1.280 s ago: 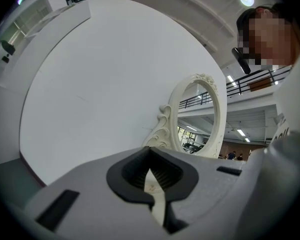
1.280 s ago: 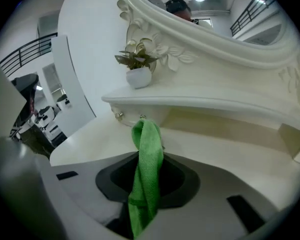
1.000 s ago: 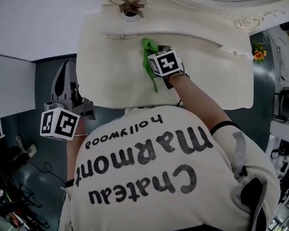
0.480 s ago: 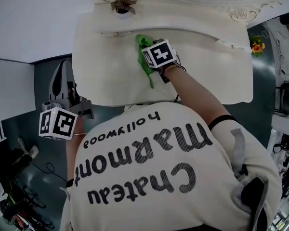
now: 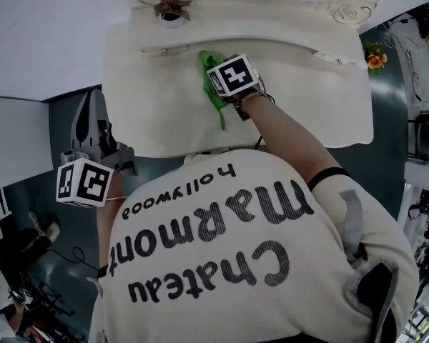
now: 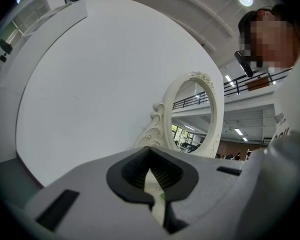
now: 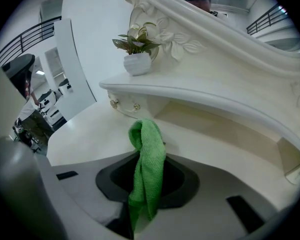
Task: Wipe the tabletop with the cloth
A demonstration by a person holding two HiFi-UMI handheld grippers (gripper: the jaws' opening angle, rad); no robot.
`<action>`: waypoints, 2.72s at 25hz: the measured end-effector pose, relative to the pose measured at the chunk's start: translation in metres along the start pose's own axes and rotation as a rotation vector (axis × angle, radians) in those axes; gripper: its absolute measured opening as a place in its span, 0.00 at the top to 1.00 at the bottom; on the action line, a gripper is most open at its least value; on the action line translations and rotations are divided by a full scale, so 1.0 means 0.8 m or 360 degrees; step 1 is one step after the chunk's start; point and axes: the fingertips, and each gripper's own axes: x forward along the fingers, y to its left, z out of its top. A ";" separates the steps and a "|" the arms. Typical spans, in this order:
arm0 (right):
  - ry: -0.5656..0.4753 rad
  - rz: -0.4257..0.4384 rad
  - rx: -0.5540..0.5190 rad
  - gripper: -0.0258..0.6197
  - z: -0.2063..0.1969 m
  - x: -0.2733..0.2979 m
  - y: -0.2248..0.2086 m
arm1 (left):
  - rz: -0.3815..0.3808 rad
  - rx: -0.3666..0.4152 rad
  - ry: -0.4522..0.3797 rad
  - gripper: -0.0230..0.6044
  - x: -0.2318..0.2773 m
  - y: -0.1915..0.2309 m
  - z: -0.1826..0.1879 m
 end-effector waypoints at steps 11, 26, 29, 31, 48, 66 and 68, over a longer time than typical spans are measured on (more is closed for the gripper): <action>-0.0023 -0.0057 0.0068 0.81 -0.022 -0.020 -0.031 | -0.0051 -0.0018 0.0037 0.95 0.007 -0.014 -0.013; -0.0056 -0.0163 0.0231 0.81 -0.049 -0.048 -0.078 | -0.0150 -0.0030 0.0072 0.95 0.025 -0.039 -0.024; -0.0059 -0.0179 0.0256 0.81 -0.054 -0.053 -0.086 | -0.0172 -0.0027 0.0080 0.95 0.029 -0.045 -0.026; -0.0062 -0.0192 0.0272 0.81 -0.057 -0.056 -0.091 | -0.0183 -0.0025 0.0085 0.95 0.031 -0.049 -0.027; -0.0080 -0.0281 0.0402 0.81 -0.083 -0.079 -0.129 | -0.0252 -0.0025 0.0111 0.95 0.044 -0.067 -0.035; -0.0079 -0.0365 0.0533 0.81 -0.115 -0.108 -0.171 | -0.0273 -0.0036 0.0136 0.95 0.045 -0.078 -0.041; -0.0079 -0.0370 0.0549 0.81 -0.118 -0.111 -0.174 | -0.0283 -0.0029 0.0139 0.95 0.045 -0.082 -0.041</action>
